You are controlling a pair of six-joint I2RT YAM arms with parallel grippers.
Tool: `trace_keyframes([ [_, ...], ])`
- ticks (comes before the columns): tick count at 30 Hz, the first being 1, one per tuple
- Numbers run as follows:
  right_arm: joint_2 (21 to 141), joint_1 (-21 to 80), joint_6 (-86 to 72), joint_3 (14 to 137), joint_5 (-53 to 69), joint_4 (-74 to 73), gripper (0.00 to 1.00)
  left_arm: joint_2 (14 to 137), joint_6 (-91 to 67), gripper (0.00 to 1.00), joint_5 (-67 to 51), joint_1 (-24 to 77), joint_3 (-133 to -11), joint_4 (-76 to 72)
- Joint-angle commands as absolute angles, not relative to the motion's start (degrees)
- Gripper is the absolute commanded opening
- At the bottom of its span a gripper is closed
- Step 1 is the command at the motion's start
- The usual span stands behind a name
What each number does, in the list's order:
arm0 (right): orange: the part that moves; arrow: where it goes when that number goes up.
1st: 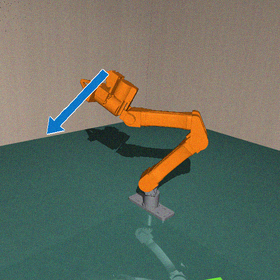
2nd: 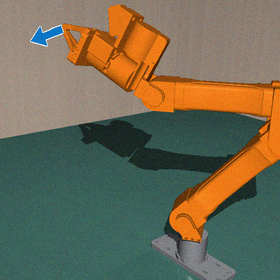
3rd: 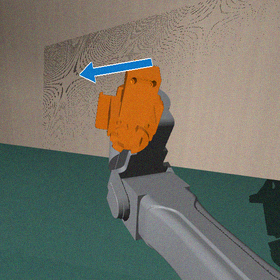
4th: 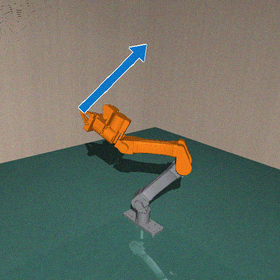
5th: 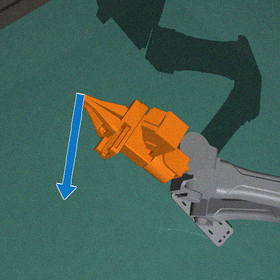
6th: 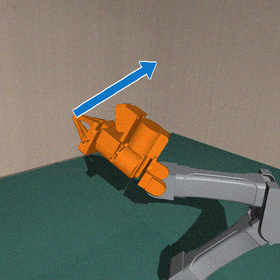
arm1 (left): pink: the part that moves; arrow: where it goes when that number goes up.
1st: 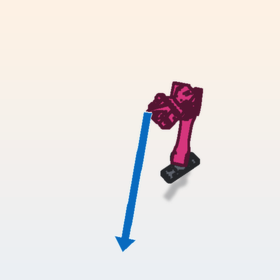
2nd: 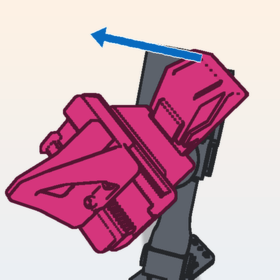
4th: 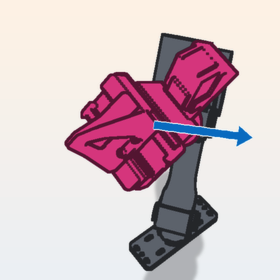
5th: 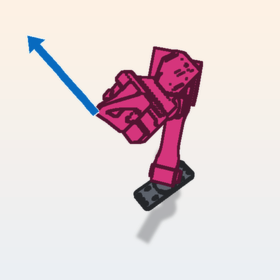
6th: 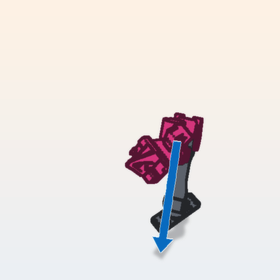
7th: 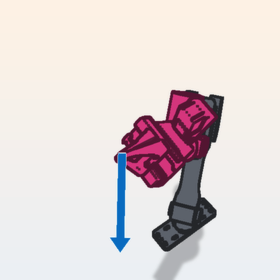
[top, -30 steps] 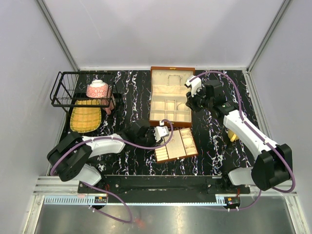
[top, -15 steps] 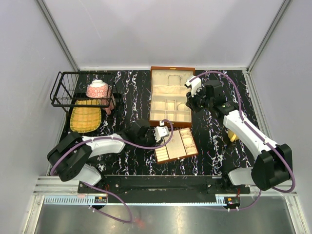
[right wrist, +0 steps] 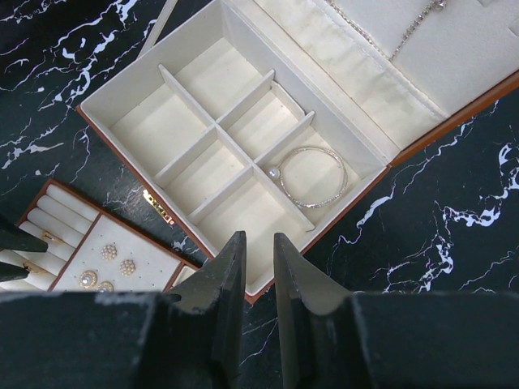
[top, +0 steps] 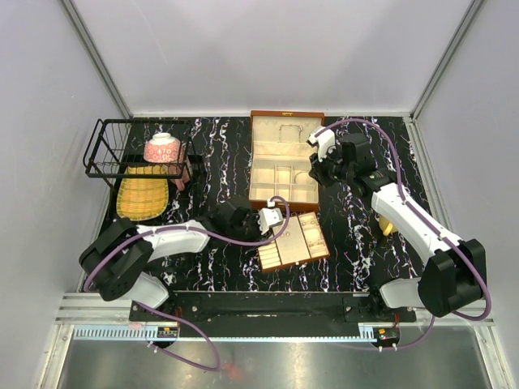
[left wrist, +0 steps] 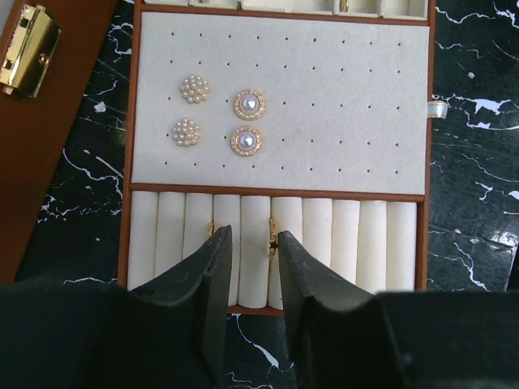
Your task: Organize the mixed jewelry
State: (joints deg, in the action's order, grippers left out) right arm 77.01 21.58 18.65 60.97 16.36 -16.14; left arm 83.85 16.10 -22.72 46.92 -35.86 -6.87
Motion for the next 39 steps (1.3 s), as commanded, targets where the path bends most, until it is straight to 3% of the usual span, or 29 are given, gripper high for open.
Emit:
trace_keyframes([
  [1, 75.85, 21.27, 18.72, 60.56, 16.17, -14.24, 0.26, 85.07, 15.82, 0.33, -24.43, 47.2, -38.06, -8.26],
  [10, 75.41, 21.27, 18.9, 60.03, 16.08, -14.15, 0.26, 86.04, 15.64, 0.27, -24.78, 47.11, -38.23, -8.17],
  [25, 75.5, 21.27, 18.72, 59.5, 16.08, -13.71, 0.26, 86.31, 15.91, 0.04, -25.93, 47.2, -37.44, -8.0],
  [39, 75.94, 21.27, 18.9, 59.59, 15.64, -13.62, 0.26, 86.92, 16.17, 0.0, -27.42, 47.46, -36.56, -6.94],
])
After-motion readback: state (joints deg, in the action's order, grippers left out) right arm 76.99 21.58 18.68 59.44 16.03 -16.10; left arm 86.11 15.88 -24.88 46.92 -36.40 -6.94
